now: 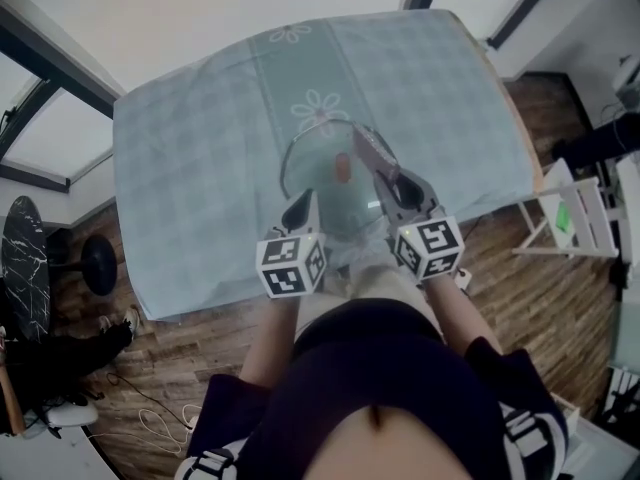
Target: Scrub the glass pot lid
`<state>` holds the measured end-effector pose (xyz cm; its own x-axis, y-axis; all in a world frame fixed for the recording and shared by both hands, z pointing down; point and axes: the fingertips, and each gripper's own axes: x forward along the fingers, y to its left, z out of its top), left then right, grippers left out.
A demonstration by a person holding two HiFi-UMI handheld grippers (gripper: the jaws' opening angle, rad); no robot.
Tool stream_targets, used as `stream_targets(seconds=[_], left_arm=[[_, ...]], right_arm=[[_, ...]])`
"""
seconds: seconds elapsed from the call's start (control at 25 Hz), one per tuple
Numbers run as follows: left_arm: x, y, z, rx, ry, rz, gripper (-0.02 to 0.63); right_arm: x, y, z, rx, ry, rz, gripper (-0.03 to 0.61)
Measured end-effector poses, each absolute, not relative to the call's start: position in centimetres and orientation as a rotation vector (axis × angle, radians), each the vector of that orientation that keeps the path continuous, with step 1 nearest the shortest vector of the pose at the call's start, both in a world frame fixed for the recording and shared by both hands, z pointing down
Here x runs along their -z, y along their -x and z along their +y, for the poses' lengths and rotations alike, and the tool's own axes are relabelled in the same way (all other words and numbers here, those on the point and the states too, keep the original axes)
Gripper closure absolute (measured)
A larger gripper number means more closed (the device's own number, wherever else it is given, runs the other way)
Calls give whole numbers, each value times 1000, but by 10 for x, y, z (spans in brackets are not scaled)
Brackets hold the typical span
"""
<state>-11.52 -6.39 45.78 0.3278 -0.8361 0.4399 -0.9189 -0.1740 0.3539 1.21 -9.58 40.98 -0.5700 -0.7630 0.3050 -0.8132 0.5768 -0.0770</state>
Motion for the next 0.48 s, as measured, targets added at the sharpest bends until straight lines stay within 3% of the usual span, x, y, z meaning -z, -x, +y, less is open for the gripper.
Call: stream_targets(seconds=[0.48], left_arm=[[-491, 117, -97, -207, -1928, -1558, 612]], right_arm=[[-452, -22, -159, -247, -1123, -2492, 501]])
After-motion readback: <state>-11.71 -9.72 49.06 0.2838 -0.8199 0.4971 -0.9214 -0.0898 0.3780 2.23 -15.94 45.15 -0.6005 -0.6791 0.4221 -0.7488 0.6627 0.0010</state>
